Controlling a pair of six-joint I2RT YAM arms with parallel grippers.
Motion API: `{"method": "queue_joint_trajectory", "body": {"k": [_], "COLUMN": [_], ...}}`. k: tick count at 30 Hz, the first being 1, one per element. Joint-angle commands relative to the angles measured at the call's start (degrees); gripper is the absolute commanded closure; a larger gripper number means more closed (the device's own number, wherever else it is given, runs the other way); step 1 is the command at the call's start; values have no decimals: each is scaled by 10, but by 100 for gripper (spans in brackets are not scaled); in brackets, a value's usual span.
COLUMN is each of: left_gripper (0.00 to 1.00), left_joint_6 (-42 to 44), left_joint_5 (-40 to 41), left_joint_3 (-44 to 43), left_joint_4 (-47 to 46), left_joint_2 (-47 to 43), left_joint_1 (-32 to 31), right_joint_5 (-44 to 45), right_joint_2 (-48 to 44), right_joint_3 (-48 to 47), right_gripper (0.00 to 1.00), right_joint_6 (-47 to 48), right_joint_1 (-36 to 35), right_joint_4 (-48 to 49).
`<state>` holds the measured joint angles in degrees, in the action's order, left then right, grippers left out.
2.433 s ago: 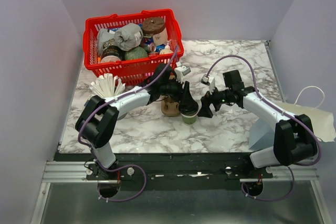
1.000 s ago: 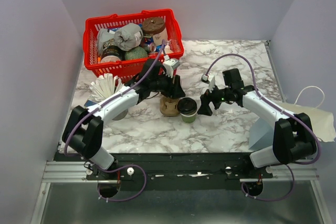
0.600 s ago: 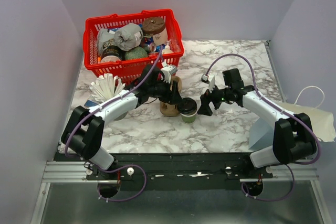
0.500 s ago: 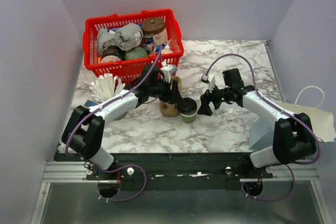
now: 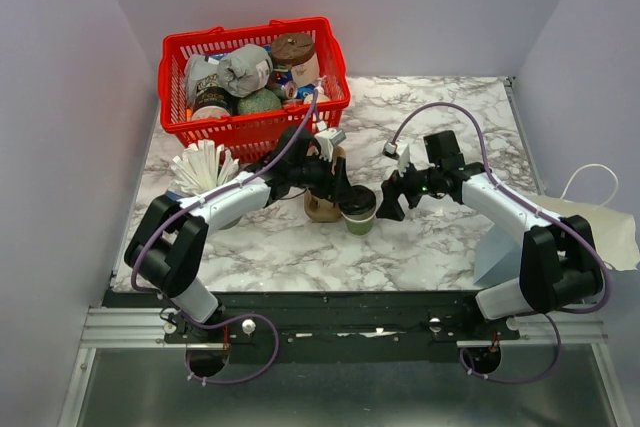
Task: Pack the takeout coffee
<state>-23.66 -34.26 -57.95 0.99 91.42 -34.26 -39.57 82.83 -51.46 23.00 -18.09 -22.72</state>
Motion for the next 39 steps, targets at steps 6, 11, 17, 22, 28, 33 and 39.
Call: {"method": "queue_joint_trajectory", "body": {"k": [6,11,17,22,28,33,39], "left_gripper": [40,42,44,44,44,44,44], "left_joint_6": [4,12,42,59,80,95,118], "left_joint_5": [-18,-14,8,31,60,77,88], "left_joint_3": [-14,-8,-8,-14,-20,-26,-20], "left_joint_4": [-13,-12,11,19,30,37,43], "left_joint_2": [-16,-20,-26,-29,-31,-34,-48], "left_joint_1": [-16,-23,-29,-41,-48,-56,-65], "right_joint_5": [11,13,20,21,28,33,34], "right_joint_2": [7,10,8,14,20,29,35], "right_joint_3": [-7,-11,-8,-9,-13,-20,-25], "right_gripper": [0,0,0,0,0,0,0], "right_joint_6": [3,2,-2,-27,-45,-58,-62], "right_joint_1": [-5,-5,-5,-5,-5,-2,0], "right_joint_4": [15,15,15,18,22,21,25]}}
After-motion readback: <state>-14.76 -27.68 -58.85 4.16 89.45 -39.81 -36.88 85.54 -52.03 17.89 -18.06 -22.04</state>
